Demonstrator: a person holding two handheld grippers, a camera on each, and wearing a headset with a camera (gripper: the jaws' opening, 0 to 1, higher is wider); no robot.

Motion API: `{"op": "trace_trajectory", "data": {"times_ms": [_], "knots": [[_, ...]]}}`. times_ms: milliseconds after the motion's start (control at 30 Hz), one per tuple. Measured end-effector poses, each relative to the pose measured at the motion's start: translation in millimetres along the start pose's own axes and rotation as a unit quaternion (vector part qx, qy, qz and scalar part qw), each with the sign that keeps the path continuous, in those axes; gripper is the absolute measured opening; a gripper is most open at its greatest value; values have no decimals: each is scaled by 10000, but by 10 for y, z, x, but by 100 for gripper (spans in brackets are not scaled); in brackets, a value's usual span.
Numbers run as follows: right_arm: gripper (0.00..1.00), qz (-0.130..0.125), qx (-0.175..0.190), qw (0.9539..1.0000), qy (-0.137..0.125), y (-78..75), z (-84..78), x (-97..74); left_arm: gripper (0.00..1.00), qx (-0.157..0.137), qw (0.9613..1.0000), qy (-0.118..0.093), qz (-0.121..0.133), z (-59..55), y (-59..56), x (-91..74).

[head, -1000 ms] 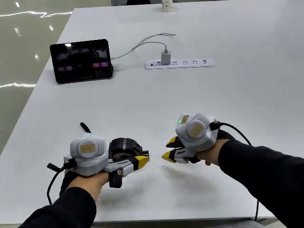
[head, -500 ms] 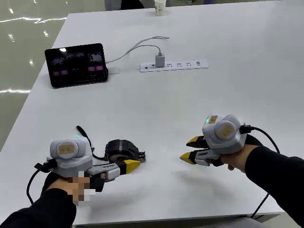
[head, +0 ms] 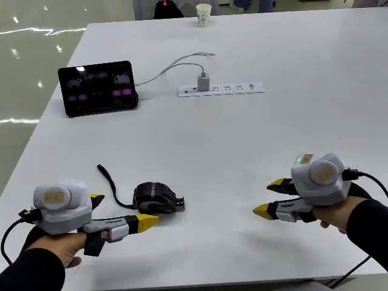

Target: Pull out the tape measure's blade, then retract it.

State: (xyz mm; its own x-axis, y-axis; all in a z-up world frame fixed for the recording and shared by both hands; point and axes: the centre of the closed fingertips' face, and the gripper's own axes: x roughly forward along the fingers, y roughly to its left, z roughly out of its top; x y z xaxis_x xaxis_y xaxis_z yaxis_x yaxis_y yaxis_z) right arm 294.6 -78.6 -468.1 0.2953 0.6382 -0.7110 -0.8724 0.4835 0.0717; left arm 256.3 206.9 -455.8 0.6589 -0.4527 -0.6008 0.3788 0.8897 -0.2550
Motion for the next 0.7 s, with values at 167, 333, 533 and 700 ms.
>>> {"op": "trace_trajectory", "data": {"times_ms": [167, 333, 533, 700], "knots": [[44, -98, 185, 9998, -16, -92, -99, -147, 99, 146, 9998, -55, 88, 35, 114, -139], [59, -189, 267, 9994, -116, -133, -153, -287, 99, 105, 9999, -15, 32, 33, 181, -276], [64, -285, 379, 9986, -219, -227, -241, -433, 99, 157, 9999, 49, 24, 16, 242, -396], [72, -333, 323, 9988, -143, -260, -350, -521, 99, 261, 9995, 167, -40, -30, 277, -469]]}}
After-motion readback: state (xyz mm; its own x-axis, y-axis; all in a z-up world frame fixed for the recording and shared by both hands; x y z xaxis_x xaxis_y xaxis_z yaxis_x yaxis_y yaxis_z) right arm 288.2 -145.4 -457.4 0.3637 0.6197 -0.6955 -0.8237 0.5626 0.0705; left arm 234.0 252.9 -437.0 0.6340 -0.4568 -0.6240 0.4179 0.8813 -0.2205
